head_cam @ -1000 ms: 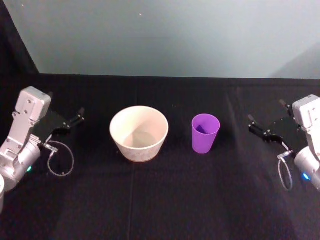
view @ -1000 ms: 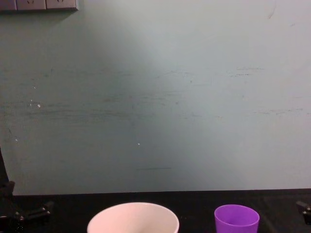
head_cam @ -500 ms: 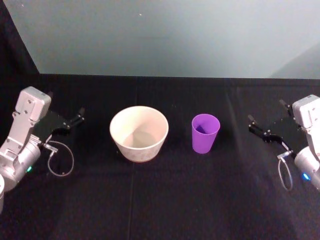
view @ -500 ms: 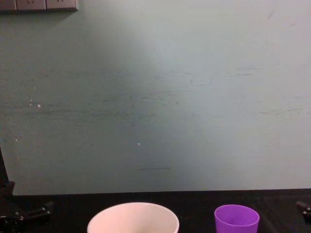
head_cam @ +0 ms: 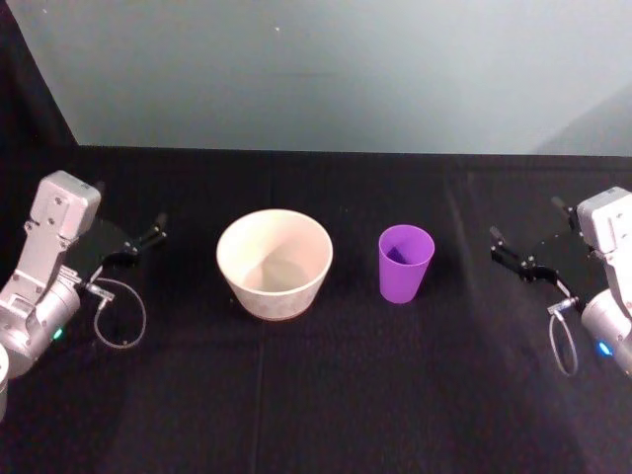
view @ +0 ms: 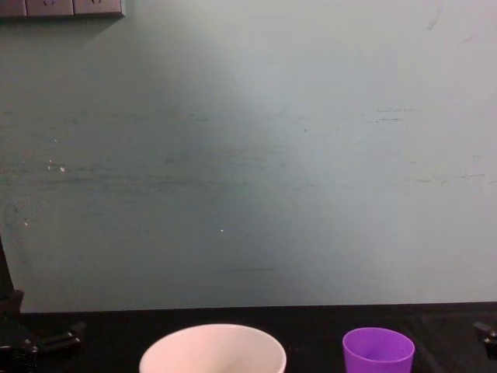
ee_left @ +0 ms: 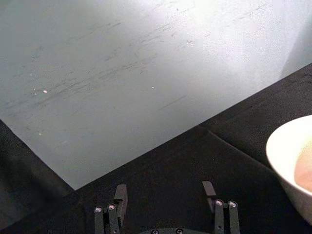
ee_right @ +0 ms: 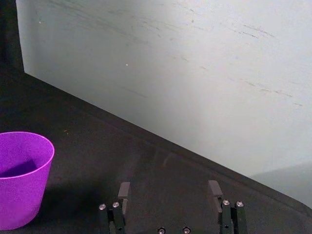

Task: Pick up the cup and pour the mung beans from the cup into the bowl.

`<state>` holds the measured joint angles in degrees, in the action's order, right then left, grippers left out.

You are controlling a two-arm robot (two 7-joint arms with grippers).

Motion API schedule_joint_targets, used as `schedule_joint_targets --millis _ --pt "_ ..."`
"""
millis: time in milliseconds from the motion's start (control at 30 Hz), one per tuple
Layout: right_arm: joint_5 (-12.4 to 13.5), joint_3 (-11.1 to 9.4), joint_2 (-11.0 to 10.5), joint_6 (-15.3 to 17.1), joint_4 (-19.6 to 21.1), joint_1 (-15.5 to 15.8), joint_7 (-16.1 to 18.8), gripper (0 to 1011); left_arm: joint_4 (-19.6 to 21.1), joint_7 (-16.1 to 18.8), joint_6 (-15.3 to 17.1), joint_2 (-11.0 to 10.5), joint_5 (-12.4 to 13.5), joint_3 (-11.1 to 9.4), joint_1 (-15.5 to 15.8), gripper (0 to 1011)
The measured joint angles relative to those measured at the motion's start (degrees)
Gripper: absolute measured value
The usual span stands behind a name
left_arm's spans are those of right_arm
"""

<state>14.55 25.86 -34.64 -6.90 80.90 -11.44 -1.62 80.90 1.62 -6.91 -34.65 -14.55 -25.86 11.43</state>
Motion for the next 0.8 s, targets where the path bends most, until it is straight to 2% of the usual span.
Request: schedule_joint_targets --millis 800 --pt "0.0 0.0 0.0 0.0 0.0 0.0 0.0 1002 0.0 0.0 0.0 0.0 0.0 0.0 0.0 1000"
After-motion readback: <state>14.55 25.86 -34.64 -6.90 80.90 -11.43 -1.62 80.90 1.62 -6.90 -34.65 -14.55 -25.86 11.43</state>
